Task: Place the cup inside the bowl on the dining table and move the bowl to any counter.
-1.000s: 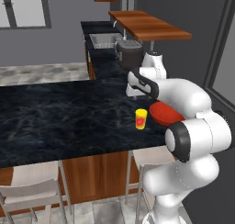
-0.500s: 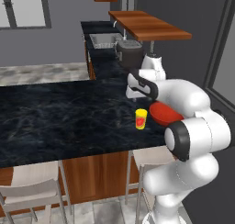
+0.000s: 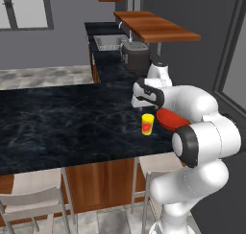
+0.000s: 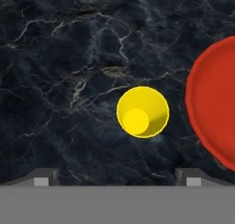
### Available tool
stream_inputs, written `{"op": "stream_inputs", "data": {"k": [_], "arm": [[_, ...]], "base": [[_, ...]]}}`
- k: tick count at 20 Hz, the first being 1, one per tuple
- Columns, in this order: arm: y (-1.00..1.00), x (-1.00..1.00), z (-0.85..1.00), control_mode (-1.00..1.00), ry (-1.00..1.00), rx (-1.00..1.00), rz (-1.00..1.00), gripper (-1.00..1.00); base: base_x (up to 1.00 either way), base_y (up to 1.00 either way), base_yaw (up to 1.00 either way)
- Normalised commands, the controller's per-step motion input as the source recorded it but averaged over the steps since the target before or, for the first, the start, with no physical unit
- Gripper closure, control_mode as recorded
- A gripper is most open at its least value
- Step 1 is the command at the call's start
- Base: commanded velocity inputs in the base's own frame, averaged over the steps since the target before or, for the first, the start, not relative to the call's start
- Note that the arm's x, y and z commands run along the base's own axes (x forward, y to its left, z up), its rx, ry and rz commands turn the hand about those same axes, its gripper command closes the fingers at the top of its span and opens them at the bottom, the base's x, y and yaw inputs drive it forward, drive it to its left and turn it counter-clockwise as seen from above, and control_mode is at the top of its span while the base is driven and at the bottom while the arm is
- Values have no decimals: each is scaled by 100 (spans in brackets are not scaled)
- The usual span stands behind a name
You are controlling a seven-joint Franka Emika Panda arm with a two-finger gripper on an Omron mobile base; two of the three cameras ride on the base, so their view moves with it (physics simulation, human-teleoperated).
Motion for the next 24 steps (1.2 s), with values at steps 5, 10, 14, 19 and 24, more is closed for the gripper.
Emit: {"op": "stream_inputs", "data": {"k": [5,10,14,19,24], "arm": [[0,11,-23,-100,0,0,0,-100],[0,15,-19,-100,0,0,0,-100],[0,15,-14,-100,0,0,0,-100],[0,16,-9,-100,0,0,0,-100],[5,1,-2,-100,0,0,0,-100]], "base": [[0,0,0],[0,0,0],[0,0,0],[0,0,0],[0,0,0]]}}
